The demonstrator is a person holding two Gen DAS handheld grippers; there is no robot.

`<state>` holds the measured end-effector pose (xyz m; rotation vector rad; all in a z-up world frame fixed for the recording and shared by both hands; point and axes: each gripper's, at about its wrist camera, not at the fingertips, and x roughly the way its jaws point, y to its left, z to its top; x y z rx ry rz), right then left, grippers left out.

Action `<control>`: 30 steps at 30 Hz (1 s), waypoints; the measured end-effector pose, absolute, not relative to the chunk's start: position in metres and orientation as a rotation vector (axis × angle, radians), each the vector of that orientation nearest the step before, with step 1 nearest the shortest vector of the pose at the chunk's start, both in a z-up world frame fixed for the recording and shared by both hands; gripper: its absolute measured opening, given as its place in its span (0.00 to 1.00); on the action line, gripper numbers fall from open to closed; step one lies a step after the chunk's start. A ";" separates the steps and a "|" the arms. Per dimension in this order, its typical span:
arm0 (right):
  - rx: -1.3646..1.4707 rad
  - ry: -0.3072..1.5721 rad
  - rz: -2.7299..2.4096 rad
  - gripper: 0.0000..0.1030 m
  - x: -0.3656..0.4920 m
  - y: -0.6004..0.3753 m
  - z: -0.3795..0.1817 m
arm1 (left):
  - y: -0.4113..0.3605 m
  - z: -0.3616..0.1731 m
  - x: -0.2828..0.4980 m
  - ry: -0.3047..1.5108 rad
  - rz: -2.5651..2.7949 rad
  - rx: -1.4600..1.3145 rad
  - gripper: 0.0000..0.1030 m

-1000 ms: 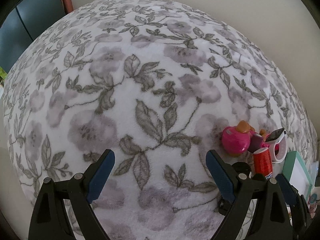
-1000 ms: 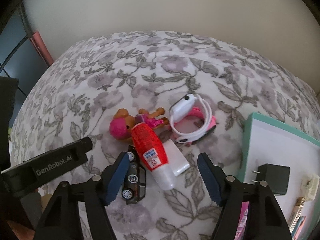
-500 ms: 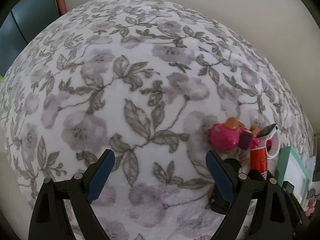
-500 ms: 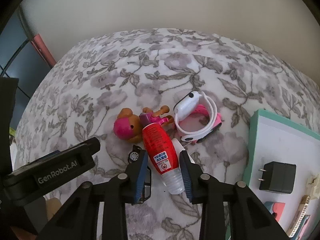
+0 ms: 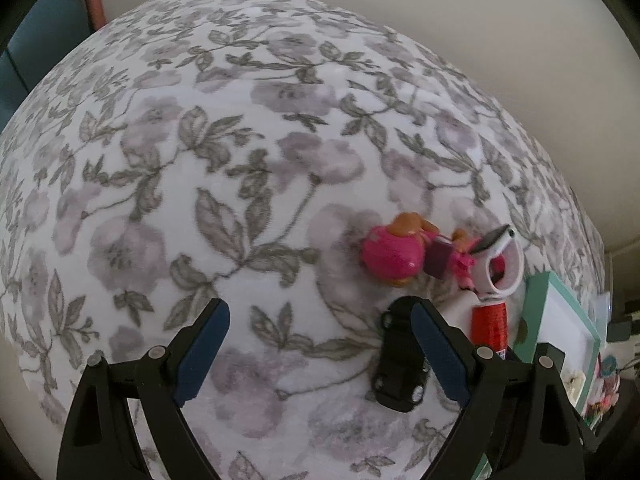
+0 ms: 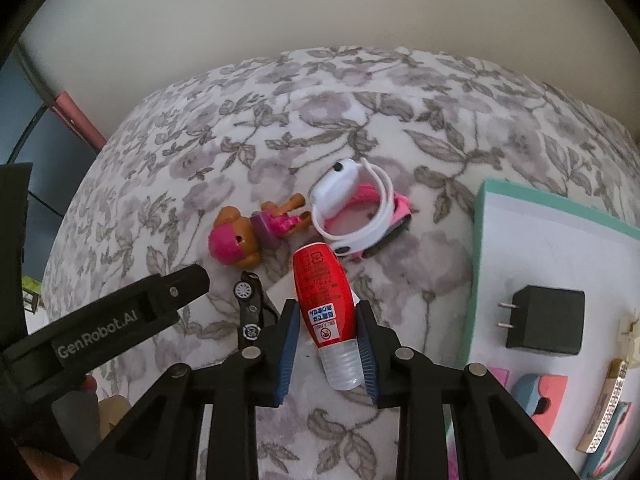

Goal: Organize rigid objects
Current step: 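Grasp the black toy car with the left gripper while the right gripper grasps the red bottle, then carry the black car and red bottle over the tray with both grippers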

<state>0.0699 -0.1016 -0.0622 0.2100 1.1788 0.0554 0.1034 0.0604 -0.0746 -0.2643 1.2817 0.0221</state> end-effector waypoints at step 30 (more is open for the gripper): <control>0.290 1.213 0.014 0.29 0.048 -0.138 -0.058 | 0.007 -0.100 0.098 1.375 -0.128 -0.149 0.55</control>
